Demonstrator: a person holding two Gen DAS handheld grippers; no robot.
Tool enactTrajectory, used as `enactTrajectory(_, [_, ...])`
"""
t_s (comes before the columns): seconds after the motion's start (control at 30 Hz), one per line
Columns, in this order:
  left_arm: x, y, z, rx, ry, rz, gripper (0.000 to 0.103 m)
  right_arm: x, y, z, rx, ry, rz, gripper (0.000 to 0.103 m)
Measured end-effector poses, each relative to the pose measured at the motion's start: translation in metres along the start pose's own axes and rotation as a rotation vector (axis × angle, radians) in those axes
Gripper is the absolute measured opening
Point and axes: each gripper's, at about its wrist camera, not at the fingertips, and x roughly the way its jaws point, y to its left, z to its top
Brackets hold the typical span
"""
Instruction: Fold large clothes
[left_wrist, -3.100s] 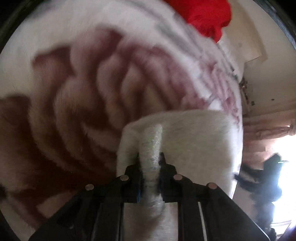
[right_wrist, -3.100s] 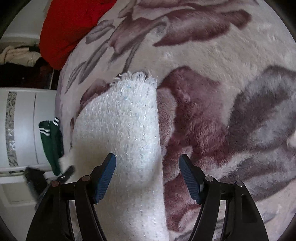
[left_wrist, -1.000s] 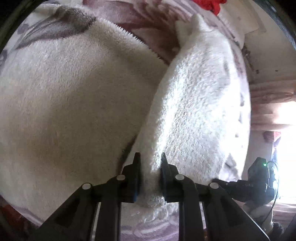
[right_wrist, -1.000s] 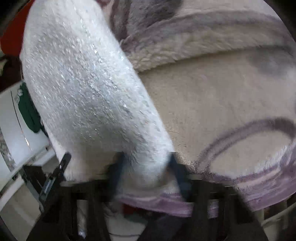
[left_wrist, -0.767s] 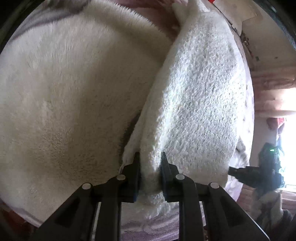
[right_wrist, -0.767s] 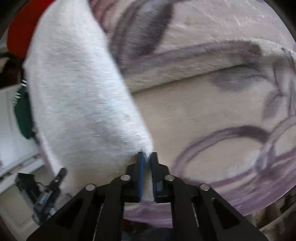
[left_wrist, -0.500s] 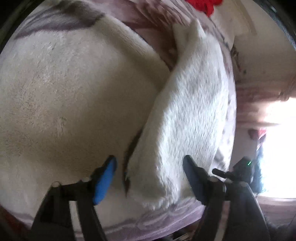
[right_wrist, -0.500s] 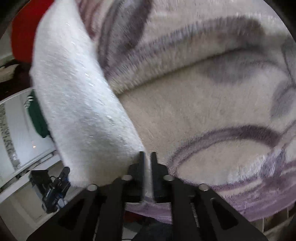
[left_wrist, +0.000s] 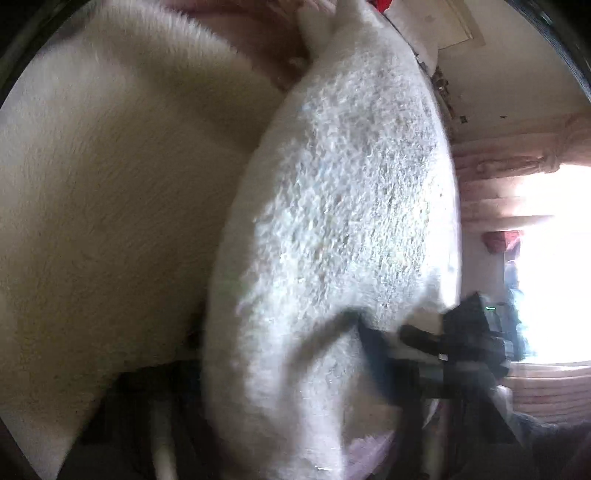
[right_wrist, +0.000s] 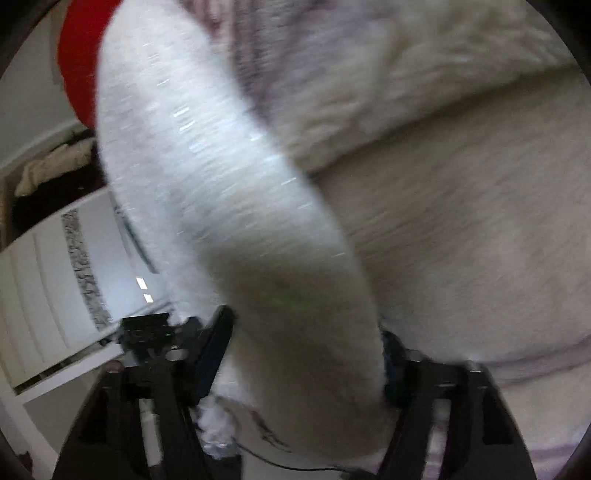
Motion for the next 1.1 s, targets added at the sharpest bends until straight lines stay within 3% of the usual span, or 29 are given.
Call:
enactTrajectory(0.07, [-0.007, 0.0, 0.0, -0.023, -0.022, 0.001, 0.015, 0.005, 0.007, -0.008, -0.002, -0.028, -0.016, 0.024])
enactTrajectory(0.2, [-0.026, -0.029, -0.013, -0.05, -0.043, -0.035, 0.012, 0.018, 0.023, -0.037, 0.012, -0.047, -0.023, 0.02])
enactTrajectory(0.33, [-0.055, -0.044, -0.05, -0.04, 0.007, -0.018, 0.012, -0.022, 0.034, -0.082, -0.012, -0.009, -0.062, 0.02])
enactTrajectory(0.47, [-0.06, -0.039, -0.094, -0.07, 0.088, -0.008, 0.012, -0.066, 0.011, -0.132, 0.049, 0.067, -0.101, 0.02])
enactTrajectory(0.6, [-0.034, -0.008, -0.097, -0.151, 0.141, -0.035, 0.013, -0.053, -0.029, -0.149, 0.11, 0.098, -0.151, 0.023])
enactTrajectory(0.67, [-0.022, 0.004, -0.084, -0.177, 0.165, -0.045, 0.019, -0.046, -0.042, -0.138, 0.12, 0.1, -0.155, 0.029])
enactTrajectory(0.77, [-0.012, 0.026, -0.08, -0.2, 0.233, -0.054, 0.054, -0.043, -0.049, -0.131, 0.13, 0.115, -0.168, 0.055])
enactTrajectory(0.8, [-0.009, 0.031, -0.079, -0.207, 0.254, -0.07, 0.055, -0.038, -0.048, -0.128, 0.121, 0.112, -0.172, 0.061])
enactTrajectory(0.87, [-0.008, 0.036, -0.082, -0.211, 0.252, -0.087, 0.055, -0.028, -0.05, -0.123, 0.114, 0.127, -0.187, 0.061])
enactTrajectory(0.93, [-0.015, 0.033, -0.085, -0.197, 0.234, -0.072, 0.05, -0.023, -0.053, -0.121, 0.136, 0.129, -0.169, 0.061])
enactTrajectory(0.97, [-0.02, 0.027, -0.087, -0.186, 0.22, -0.057, 0.026, -0.017, -0.048, -0.119, 0.139, 0.127, -0.161, 0.061])
enactTrajectory(1.0, [-0.02, 0.013, -0.087, -0.179, 0.216, -0.047, 0.015, -0.019, -0.051, -0.114, 0.135, 0.119, -0.159, 0.054])
enactTrajectory(1.03, [-0.027, 0.007, -0.088, -0.172, 0.207, -0.036, 0.015, -0.019, -0.047, -0.119, 0.134, 0.114, -0.149, 0.031])
enactTrajectory(1.07, [-0.033, 0.001, -0.09, -0.162, 0.198, -0.027, 0.014, -0.029, -0.063, -0.117, 0.134, 0.116, -0.131, 0.025])
enactTrajectory(1.1, [-0.041, -0.01, -0.089, -0.158, 0.182, -0.028, 0.013, -0.029, -0.052, -0.117, 0.133, 0.109, -0.125, 0.023])
